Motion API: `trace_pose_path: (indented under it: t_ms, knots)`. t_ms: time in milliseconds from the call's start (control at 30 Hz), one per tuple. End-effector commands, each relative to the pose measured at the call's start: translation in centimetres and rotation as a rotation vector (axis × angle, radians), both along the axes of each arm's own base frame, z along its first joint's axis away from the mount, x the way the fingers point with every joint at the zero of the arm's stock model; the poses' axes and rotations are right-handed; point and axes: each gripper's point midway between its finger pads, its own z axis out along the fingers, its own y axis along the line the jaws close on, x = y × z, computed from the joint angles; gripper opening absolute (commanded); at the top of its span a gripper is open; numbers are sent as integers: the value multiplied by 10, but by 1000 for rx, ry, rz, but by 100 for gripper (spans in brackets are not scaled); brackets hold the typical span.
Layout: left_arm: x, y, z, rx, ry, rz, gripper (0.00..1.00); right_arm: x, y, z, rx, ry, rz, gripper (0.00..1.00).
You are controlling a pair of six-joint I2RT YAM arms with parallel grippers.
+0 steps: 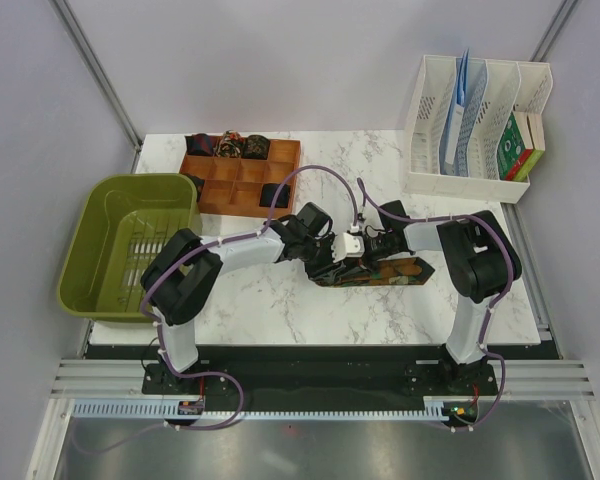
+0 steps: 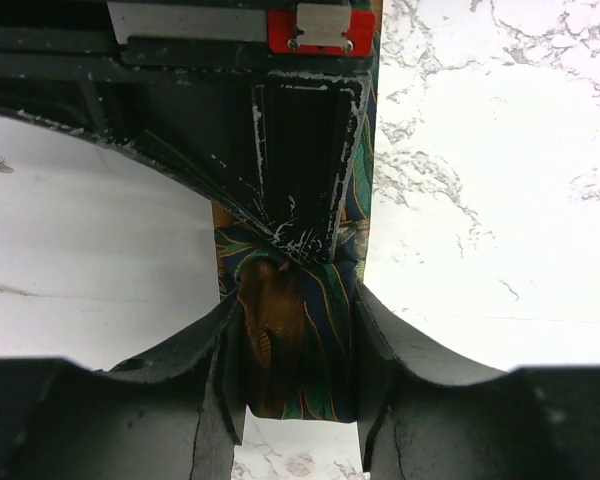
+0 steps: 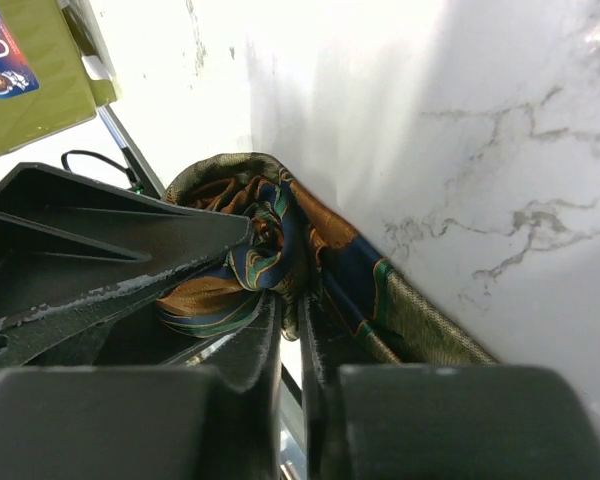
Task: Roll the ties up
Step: Roll the tie at the center of the board.
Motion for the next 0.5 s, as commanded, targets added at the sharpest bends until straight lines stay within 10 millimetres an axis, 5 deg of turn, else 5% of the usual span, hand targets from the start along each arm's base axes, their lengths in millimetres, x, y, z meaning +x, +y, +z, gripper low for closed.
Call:
trace_pose_path:
  t_ms: [0, 133, 467]
  knots:
    - [-15, 11, -11, 33, 6, -69, 39, 8, -17, -33, -173, -29, -43, 24]
    - [-21, 16, -19, 53, 21, -84, 31, 9, -16, -29, -155, -7, -43, 35]
    - [-18, 17, -23, 85, 41, -83, 23, 13, -28, -17, -134, 1, -68, 33]
